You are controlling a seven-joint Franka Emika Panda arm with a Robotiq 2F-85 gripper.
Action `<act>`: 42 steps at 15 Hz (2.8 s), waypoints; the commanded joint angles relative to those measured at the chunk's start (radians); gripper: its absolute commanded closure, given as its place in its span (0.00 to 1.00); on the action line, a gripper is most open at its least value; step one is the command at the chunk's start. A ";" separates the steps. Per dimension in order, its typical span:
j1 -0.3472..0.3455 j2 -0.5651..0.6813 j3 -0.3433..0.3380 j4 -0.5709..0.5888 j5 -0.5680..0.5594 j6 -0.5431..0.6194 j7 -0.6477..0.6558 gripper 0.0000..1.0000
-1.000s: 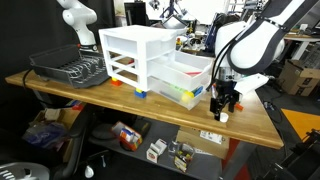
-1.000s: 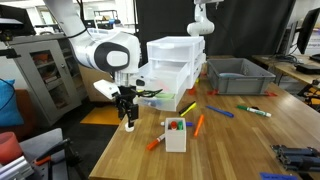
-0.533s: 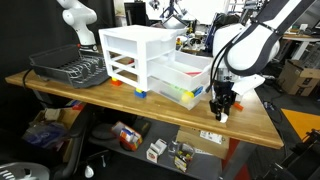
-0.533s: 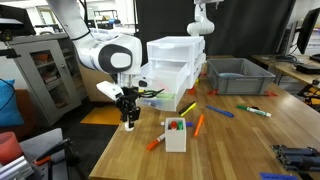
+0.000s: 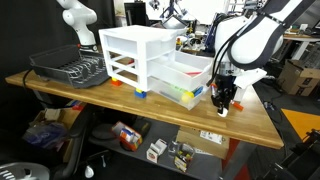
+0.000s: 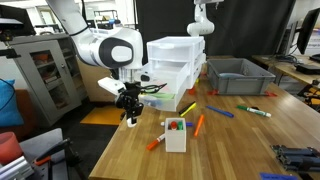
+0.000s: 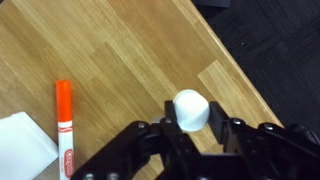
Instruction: Put the white object in the second drawer
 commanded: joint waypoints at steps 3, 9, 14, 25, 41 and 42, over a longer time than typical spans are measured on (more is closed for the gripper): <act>0.026 -0.277 -0.006 -0.124 -0.067 -0.086 0.101 0.88; 0.002 -0.487 0.087 -0.100 -0.230 -0.057 0.294 0.88; -0.025 -0.441 0.146 -0.008 -0.342 0.009 0.391 0.88; 0.054 -0.113 0.050 0.260 -0.446 0.006 0.369 0.37; 0.051 -0.355 0.105 0.046 -0.153 -0.002 0.255 0.00; 0.048 -0.356 0.104 0.045 -0.152 -0.002 0.253 0.00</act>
